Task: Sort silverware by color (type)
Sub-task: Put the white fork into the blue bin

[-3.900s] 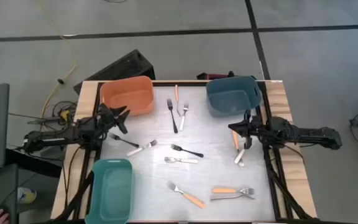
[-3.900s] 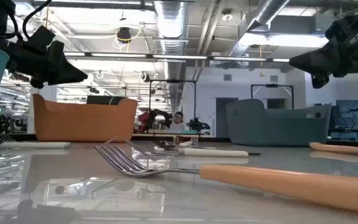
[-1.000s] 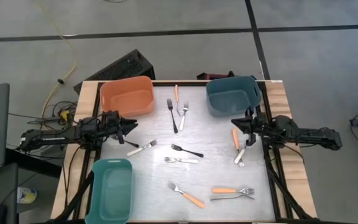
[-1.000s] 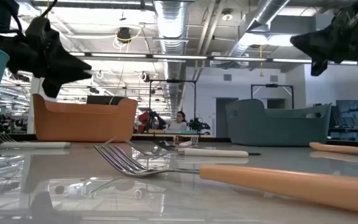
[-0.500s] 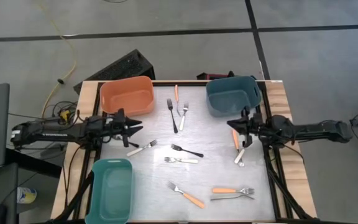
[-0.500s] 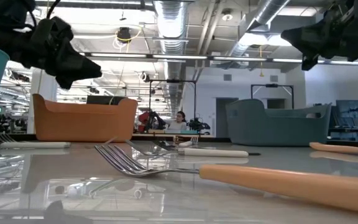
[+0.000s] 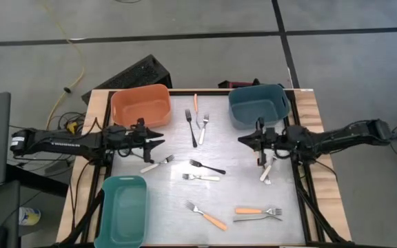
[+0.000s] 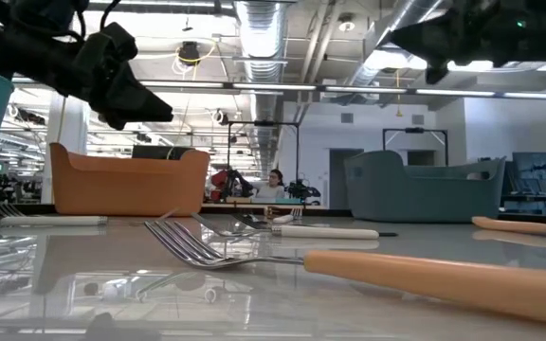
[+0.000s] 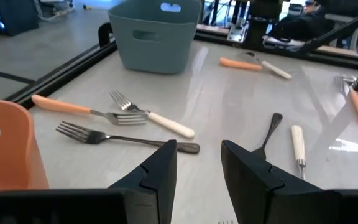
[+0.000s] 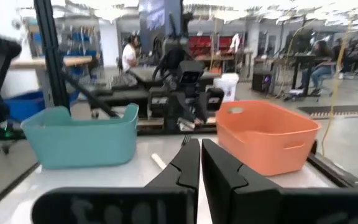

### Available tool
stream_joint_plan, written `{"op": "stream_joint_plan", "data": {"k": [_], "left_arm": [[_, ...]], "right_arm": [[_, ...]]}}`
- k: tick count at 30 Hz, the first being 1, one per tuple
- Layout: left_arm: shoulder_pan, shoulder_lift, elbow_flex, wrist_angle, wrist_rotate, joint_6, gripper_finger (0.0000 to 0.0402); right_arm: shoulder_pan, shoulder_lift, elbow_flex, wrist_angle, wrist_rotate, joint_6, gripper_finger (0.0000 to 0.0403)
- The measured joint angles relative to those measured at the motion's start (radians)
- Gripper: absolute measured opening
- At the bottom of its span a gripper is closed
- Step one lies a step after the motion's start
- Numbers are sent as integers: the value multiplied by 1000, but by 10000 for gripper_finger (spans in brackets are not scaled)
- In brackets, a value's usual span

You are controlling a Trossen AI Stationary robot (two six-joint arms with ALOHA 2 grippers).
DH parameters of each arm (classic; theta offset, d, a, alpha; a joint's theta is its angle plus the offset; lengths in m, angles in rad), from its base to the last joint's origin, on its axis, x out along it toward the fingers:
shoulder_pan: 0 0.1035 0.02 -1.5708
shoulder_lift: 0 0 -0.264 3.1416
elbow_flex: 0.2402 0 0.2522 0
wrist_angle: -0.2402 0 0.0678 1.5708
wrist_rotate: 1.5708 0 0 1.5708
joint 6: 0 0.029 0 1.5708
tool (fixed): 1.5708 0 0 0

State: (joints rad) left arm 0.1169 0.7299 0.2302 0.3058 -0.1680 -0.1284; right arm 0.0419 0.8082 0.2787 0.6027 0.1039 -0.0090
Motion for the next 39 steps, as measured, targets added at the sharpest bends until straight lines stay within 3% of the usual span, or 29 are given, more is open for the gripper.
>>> {"op": "stream_joint_plan", "data": {"k": [5,9,16,20,24,31,35,39], "left_arm": [[-27,63,44,-1,4,11,111],[-57,102,76,-1,3,34,111],[-82,170,97,0,-72,73,111],[-82,196,97,12,-98,66,111],[-82,207,97,43,-107,56,111],[-82,206,97,84,-117,59,111],[-82,206,97,88,-117,61,111],[-82,206,97,87,-117,64,111]], "right_arm": [[30,130,94,-30,-1,-2,43],[53,209,175,-157,-2,-8,43],[60,248,363,-749,1,-19,43],[59,261,482,-1093,61,43,43],[48,260,590,-1383,59,287,44],[51,267,612,-1726,20,1040,78],[88,295,568,-1829,-43,1325,107],[154,316,518,-1822,-112,1478,137]]}}
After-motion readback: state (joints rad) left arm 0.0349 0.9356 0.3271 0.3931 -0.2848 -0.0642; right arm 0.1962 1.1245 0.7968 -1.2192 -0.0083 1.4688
